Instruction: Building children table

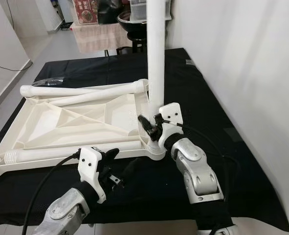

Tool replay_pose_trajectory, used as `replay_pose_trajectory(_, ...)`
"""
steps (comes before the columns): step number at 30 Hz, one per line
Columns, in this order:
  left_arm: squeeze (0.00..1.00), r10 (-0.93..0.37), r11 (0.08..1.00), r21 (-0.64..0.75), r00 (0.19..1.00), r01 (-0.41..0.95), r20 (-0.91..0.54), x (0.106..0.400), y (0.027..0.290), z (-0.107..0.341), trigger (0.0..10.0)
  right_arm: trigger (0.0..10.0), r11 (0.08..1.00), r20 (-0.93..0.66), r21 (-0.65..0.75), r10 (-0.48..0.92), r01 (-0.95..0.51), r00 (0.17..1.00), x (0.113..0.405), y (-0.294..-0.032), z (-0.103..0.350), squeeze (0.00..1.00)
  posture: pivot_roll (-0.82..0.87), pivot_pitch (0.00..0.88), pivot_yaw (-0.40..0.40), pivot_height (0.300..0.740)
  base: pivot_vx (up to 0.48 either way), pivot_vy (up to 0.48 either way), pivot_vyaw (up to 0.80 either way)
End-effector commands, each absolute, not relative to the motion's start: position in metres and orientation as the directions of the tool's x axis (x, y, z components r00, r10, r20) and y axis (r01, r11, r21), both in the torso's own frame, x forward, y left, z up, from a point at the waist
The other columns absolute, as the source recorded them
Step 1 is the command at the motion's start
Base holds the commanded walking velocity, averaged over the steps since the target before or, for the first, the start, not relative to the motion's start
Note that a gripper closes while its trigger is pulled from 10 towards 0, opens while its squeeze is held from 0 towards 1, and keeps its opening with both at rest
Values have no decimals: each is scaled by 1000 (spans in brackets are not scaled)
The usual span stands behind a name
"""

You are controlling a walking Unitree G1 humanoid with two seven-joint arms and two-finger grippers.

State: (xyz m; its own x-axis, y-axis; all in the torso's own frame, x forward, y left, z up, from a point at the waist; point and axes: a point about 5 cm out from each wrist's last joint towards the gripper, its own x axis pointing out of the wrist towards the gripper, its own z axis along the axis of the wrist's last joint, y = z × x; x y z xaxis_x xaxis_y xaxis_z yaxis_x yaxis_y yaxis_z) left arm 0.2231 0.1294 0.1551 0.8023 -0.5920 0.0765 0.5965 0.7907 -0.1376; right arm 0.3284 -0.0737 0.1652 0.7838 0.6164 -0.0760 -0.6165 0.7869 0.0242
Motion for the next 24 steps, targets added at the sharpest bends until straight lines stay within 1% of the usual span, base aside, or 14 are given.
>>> replay_pose_trajectory(1,0,-588,795,-147,807,589,56,224,130,151,10000,10000,599,2,-3,801,-801,599,336,-67,190,1000,-58,111,27,740,0,0,0)
replay_pose_trajectory(3,0,-588,794,-147,807,590,56,224,130,151,10000,10000,553,11,-29,833,-833,552,339,-70,196,1000,-58,111,27,740,0,0,0)
replay_pose_trajectory(4,0,-589,794,-148,806,590,56,224,129,150,10000,10000,504,2,-63,863,-861,505,346,-73,201,306,-56,105,22,740,0,0,0)
replay_pose_trajectory(5,0,-589,794,-148,806,590,56,224,129,150,10000,10000,479,-6,-82,877,-874,481,349,-75,203,306,-56,105,22,740,0,0,0)
replay_pose_trajectory(6,0,-589,794,-147,806,590,55,224,129,150,10000,10000,434,-22,-85,899,-897,437,354,-76,205,0,-47,99,16,740,0,0,0)
replay_pose_trajectory(8,0,-590,794,-146,806,590,54,223,128,149,10000,10000,405,-32,-83,912,-911,408,357,-77,206,0,-47,99,16,740,0,0,0)
replay_pose_trajectory(10,0,-588,797,-134,807,589,51,222,127,148,10000,10000,317,-60,-67,945,-946,321,361,-77,207,0,-28,89,13,740,0,0,0)
replay_pose_trajectory(12,0,-588,797,-134,807,589,51,222,127,148,10000,10000,317,-60,-67,945,-946,321,361,-77,207,0,-28,89,13,740,0,0,0)
replay_pose_trajectory(15,0,-584,802,-122,810,585,49,219,126,148,10000,10000,255,-85,-33,963,-966,257,363,-78,206,0,-20,84,17,740,0,0,0)
replay_pose_trajectory(16,0,-585,803,-109,810,586,47,217,125,149,10000,6549,234,-97,-4,968,-972,233,365,-81,203,0,-15,75,17,740,0,0,0)
replay_pose_trajectory(17,0,-585,803,-109,810,586,47,217,125,149,10000,6549,234,-97,-4,968,-972,233,365,-81,203,0,-15,75,17,740,0,0,0)
replay_pose_trajectory(18,0,-595,796,-106,802,596,49,212,122,150,10000,0,232,-104,32,968,-972,228,367,-85,200,0,-14,74,16,740,0,0,0)
replay_pose_trajectory(22,0,-617,780,-91,785,619,51,203,116,152,10000,0,255,-120,52,961,-965,248,371,-94,195,0,-16,67,14,740,0,0,0)
replay_pose_trajectory(24,0,-628,774,-61,776,630,56,196,111,154,10000,0,319,-127,30,941,-947,313,372,-105,188,0,-24,65,16,740,0,0,0)
